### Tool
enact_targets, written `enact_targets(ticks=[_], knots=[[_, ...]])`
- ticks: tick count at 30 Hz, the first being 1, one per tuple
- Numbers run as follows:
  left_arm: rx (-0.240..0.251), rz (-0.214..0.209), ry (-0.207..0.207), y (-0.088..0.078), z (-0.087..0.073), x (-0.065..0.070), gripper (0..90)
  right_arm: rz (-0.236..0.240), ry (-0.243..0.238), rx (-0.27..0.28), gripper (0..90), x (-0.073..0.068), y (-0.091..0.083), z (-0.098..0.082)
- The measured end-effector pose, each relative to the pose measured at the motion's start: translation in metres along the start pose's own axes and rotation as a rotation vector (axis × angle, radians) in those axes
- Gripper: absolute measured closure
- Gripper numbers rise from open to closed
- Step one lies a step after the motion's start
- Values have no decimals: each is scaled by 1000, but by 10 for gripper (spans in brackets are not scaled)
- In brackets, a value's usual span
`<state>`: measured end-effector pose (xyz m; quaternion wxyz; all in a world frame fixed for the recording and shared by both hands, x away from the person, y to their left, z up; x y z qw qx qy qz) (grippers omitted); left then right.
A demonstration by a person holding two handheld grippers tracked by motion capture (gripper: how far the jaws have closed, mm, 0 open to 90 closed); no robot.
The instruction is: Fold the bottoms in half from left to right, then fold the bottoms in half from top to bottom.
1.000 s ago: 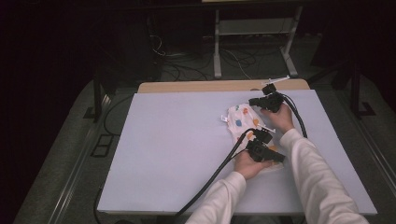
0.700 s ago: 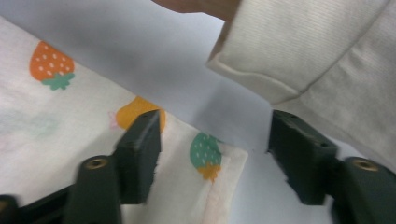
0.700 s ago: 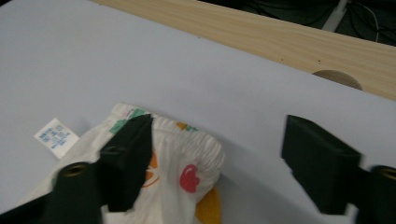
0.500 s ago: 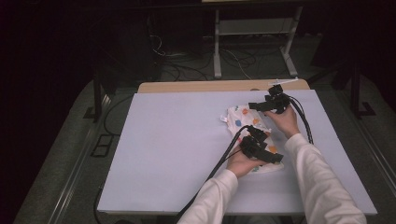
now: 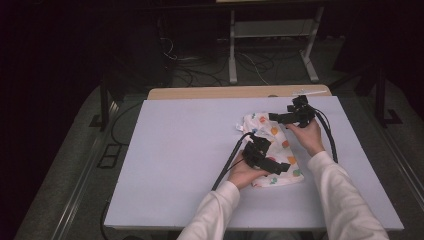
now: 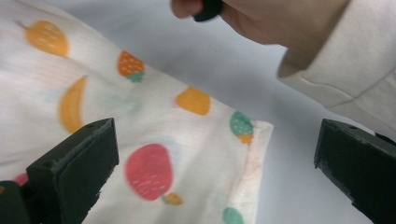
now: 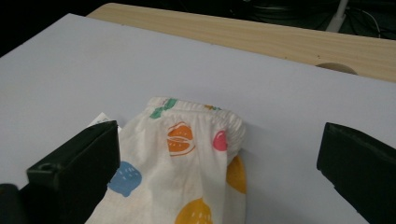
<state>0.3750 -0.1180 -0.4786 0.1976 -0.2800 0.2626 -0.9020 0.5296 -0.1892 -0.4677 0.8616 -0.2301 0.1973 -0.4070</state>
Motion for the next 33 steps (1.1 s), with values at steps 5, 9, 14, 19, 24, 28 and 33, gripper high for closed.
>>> enact_targets(ticks=[5, 9, 14, 19, 24, 28, 33], knots=[[41, 22, -7, -13, 7, -11, 0, 8, -8, 6, 0, -5, -2, -3], [56, 40, -16, -21, 10, -20, 0, 20, -8, 12, 0, -8, -4, -6], [86, 51, -20, -29, 15, -27, 0, 20, -13, 17, 0, -9, -6, -8], [117, 60, -25, -36, 21, -34, 0, 25, -16, 16, 0, -9, -6, -8], [125, 73, -23, -41, 27, -44, 0, 32, -24, 26, 0, -10, -6, -6], [138, 82, -25, -45, 33, -51, 0, 38, -22, 22, 0, -10, -5, -7], [135, 96, -30, -51, 39, -64, 0, 43, -22, 18, 0, -9, -4, -8]])
Point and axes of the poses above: each handheld gripper's, and its own axes: y roughly forward along the jaws, z roughly out of its top, x roughly to its right, the point moved 10 cm from there along y, roughly forward along the jaws, and after that the axes turned 7 degrees about -y, right-handed, at the moved point
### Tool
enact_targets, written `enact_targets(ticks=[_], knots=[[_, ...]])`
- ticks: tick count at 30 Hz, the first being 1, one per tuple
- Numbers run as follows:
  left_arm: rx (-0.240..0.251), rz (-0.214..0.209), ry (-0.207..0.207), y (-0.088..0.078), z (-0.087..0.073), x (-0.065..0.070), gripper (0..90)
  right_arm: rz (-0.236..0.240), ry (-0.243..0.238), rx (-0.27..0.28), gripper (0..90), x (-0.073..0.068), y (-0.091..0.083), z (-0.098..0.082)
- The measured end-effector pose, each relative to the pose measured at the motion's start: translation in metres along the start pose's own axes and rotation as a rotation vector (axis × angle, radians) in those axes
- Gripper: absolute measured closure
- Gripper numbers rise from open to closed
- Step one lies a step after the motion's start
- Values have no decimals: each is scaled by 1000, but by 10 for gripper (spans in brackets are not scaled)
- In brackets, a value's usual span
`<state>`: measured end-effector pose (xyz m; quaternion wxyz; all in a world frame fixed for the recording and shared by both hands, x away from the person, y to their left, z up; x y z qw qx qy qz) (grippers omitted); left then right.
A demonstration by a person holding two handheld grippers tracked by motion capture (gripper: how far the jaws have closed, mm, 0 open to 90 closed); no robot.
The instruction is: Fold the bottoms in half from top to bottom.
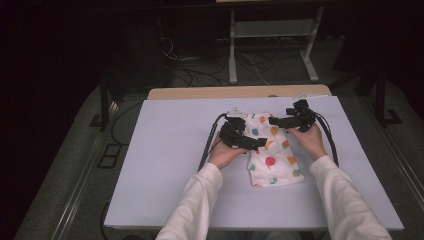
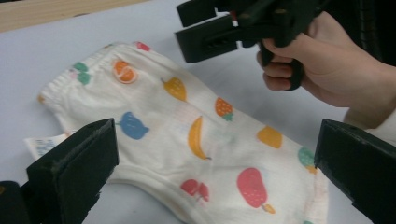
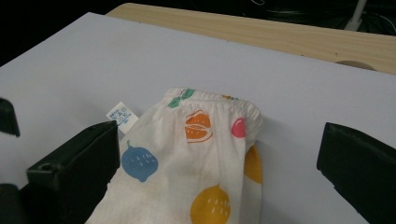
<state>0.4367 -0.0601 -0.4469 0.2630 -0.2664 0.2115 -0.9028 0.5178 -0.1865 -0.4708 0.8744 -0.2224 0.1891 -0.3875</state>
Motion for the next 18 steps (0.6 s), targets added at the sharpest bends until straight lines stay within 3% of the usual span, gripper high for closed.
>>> enact_targets(ticks=[11, 18], knots=[[9, 38, 1, -8, 18, -23, 0, 4, -11, -1, 0, 3, -5, 7], [13, 56, 9, -13, 26, -26, 0, 6, -3, 10, 0, 3, -9, 9]])
Point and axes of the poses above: each handheld gripper's, and its own axes: y roughly forward along the jaws, z roughly out of its top, x roughly to its right, the point moved 10 cm from there along y, roughly forward along the jaws, and after that the axes turned 7 degrees about -y, right-handed, at the moved point
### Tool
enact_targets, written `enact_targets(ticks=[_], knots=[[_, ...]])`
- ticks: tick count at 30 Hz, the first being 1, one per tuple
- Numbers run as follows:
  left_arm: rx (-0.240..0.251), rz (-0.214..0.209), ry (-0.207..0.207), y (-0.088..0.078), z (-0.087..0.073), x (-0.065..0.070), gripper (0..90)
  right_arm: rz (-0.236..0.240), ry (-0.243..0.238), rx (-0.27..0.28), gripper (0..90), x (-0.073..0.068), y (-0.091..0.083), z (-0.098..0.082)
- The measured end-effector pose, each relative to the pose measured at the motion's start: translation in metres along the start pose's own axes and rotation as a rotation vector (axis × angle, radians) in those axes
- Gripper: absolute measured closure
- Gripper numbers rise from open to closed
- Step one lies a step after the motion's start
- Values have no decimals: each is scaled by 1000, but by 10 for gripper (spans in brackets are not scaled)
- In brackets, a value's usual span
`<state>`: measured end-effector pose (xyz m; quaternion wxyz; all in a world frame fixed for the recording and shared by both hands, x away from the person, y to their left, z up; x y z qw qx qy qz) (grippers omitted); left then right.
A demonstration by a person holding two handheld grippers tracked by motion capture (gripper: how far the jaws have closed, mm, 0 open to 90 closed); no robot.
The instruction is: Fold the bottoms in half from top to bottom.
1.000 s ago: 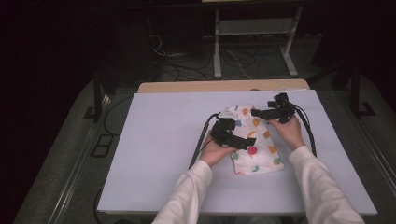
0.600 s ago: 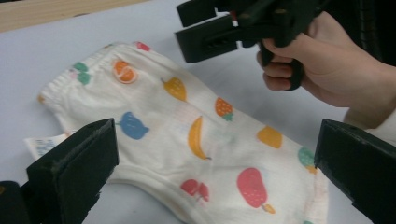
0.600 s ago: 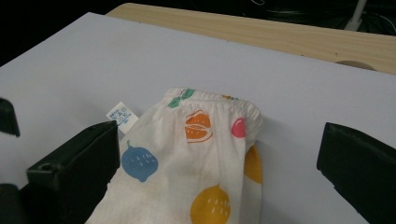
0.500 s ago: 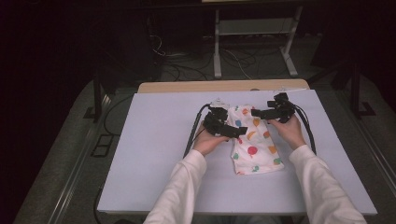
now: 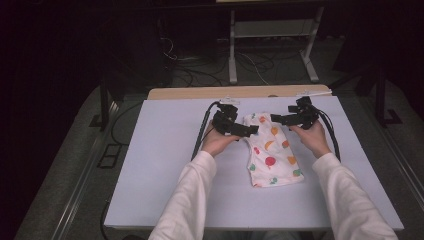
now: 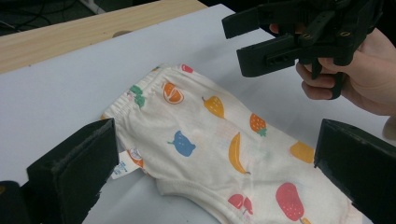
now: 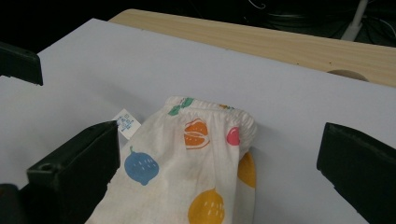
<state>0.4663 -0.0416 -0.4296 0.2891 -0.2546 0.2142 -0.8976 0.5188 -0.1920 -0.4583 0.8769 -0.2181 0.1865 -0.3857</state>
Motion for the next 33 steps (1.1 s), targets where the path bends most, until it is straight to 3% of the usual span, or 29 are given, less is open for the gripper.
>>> enact_targets(ticks=[6, 17, 26, 33], knots=[[11, 3, 3, 1, 1, -2, 0, 1, -5, 4, 0, -2, -1, 1], [8, 8, -25, 17, 1, -15, 0, 9, -3, -41, 0, -1, 10, -9], [-5, 41, -68, 28, 6, -38, 0, 20, 28, -71, 0, 11, 23, -11], [-14, 31, -102, 35, 4, -53, 2, 25, 57, -113, 23, 19, 29, -15]])
Point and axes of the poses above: each handheld gripper's, and its own axes: y roughly forward along the jaws, z roughly out of its top, x roughly to its right, the point moved 10 cm from there along y, roughly forward along the jaws, and after that the axes turned 7 degrees about -y, right-handed, at the moved point
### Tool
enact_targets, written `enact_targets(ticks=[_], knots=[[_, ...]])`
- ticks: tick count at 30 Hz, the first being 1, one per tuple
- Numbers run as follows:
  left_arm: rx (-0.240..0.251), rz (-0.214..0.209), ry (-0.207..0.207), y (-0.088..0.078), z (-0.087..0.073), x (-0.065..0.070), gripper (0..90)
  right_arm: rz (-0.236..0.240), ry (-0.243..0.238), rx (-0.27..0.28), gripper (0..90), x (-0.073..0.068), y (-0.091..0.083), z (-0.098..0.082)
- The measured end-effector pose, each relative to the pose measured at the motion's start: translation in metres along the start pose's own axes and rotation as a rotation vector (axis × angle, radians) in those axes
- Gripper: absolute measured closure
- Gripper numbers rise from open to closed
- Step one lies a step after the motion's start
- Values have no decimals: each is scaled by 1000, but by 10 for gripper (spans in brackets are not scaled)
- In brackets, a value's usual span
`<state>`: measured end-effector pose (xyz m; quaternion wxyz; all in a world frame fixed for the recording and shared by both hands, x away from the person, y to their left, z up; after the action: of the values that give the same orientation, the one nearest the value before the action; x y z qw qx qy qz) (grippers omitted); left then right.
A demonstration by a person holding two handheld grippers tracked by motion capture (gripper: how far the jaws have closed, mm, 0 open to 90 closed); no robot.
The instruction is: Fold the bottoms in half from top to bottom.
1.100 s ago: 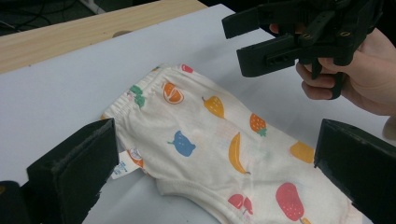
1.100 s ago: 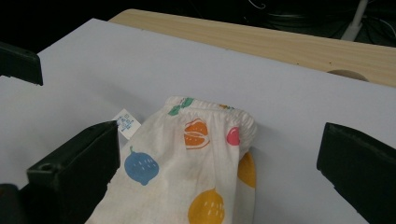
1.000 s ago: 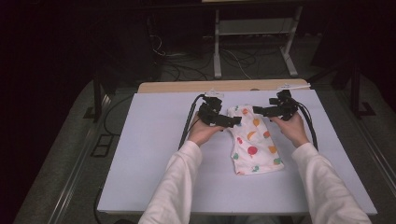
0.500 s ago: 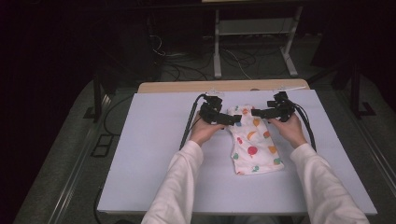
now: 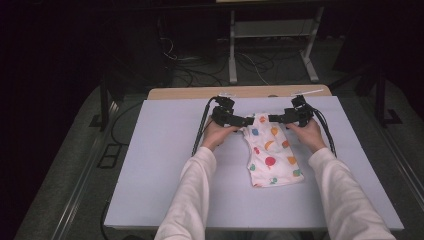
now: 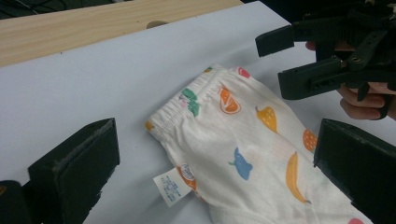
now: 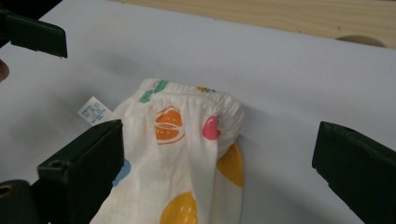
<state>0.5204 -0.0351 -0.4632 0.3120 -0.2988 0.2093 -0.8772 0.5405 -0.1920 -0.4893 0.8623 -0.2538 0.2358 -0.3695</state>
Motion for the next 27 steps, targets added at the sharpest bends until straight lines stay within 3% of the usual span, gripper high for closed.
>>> enact_targets(ticks=[11, 17, 27], knots=[[-40, 18, -55, 14, -12, -20, 3, -19, 55, -64, 57, 10, 5, -7], [-67, -24, -102, 21, -20, -22, 70, -8, 73, -87, 142, 14, 5, -11], [-95, -42, -119, 29, -27, -23, 163, 28, 88, -127, 274, 16, 8, -20]])
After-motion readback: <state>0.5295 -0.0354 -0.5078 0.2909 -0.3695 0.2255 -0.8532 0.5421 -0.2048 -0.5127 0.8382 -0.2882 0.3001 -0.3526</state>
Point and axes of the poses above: each handheld gripper's, and its own axes: y roughly forward along the jaws, z roughly out of its top, x roughly to its right, the point moved 10 cm from there along y, roughly forward along the jaws, and after that the axes turned 7 degrees about -y, right-handed, at the moved point
